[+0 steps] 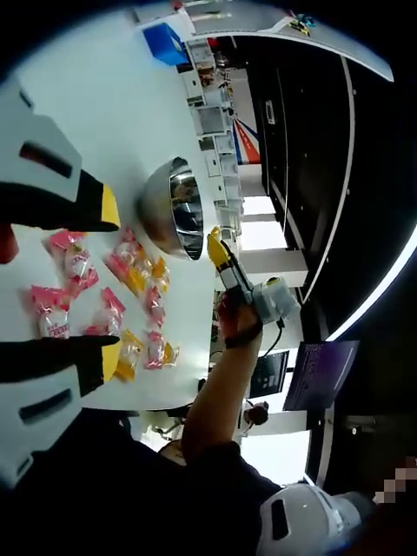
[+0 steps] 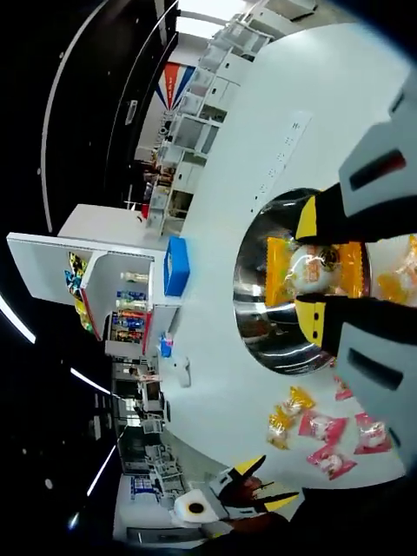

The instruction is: Pick up the marshmallows scattered on the table and place them into the bowl on the table

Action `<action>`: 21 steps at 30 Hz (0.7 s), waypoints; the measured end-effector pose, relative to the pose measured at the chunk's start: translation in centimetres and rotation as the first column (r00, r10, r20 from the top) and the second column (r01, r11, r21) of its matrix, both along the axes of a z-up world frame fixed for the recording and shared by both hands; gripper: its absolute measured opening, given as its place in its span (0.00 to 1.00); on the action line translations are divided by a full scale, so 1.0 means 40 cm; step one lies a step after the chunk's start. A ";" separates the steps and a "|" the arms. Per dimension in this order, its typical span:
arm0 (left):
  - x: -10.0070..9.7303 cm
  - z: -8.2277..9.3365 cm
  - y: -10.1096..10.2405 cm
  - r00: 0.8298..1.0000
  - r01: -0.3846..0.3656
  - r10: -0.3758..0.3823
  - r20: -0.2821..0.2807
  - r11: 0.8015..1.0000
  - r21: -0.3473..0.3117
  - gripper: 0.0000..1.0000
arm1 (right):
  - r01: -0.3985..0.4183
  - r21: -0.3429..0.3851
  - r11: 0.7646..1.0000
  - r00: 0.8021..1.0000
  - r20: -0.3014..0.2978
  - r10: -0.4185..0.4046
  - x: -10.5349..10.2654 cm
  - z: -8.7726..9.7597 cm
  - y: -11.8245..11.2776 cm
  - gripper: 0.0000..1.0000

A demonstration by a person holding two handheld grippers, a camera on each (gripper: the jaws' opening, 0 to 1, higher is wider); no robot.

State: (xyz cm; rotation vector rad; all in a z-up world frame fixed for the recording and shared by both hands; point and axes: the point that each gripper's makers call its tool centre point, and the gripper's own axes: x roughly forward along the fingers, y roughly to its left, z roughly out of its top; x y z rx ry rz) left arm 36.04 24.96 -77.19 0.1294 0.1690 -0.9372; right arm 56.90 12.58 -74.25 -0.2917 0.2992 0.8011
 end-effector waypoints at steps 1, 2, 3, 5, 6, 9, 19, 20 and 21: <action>0.000 0.001 0.000 1.000 0.000 0.000 0.000 1.000 -0.001 0.48 | -0.001 -0.003 1.000 1.000 -0.001 0.001 0.004 -0.002 0.005 0.23; 0.000 0.001 0.001 1.000 -0.001 0.001 0.001 1.000 -0.001 0.48 | -0.003 -0.007 1.000 1.000 -0.001 0.003 0.007 -0.003 0.010 0.23; 0.000 0.002 0.001 1.000 -0.001 0.001 0.001 1.000 -0.001 0.48 | -0.006 -0.009 1.000 1.000 -0.001 0.006 0.010 -0.004 0.016 0.23; 0.000 0.003 0.002 1.000 -0.002 0.002 0.002 1.000 -0.003 0.48 | -0.013 -0.010 1.000 1.000 -0.004 0.013 0.017 -0.007 0.029 0.23; 0.000 0.003 0.002 1.000 -0.002 0.002 0.002 1.000 -0.003 0.48 | -0.015 -0.011 1.000 1.000 -0.007 0.015 0.020 -0.011 0.035 0.23; -0.001 0.000 0.001 1.000 0.001 -0.001 0.000 1.000 -0.001 0.47 | -0.020 -0.003 1.000 1.000 -0.019 0.020 0.028 -0.022 0.049 0.23; 0.000 -0.004 0.013 1.000 -0.006 0.006 -0.005 1.000 -0.001 0.47 | -0.027 -0.007 1.000 0.999 -0.030 0.026 0.011 -0.041 0.075 0.24; 0.001 -0.004 0.014 1.000 -0.008 0.008 -0.005 1.000 -0.001 0.47 | -0.026 -0.005 1.000 0.999 -0.029 0.025 0.002 -0.041 0.077 0.24; 0.001 -0.004 0.014 1.000 -0.009 0.009 -0.005 1.000 -0.002 0.47 | -0.025 -0.004 1.000 0.999 -0.029 0.024 -0.001 -0.040 0.078 0.24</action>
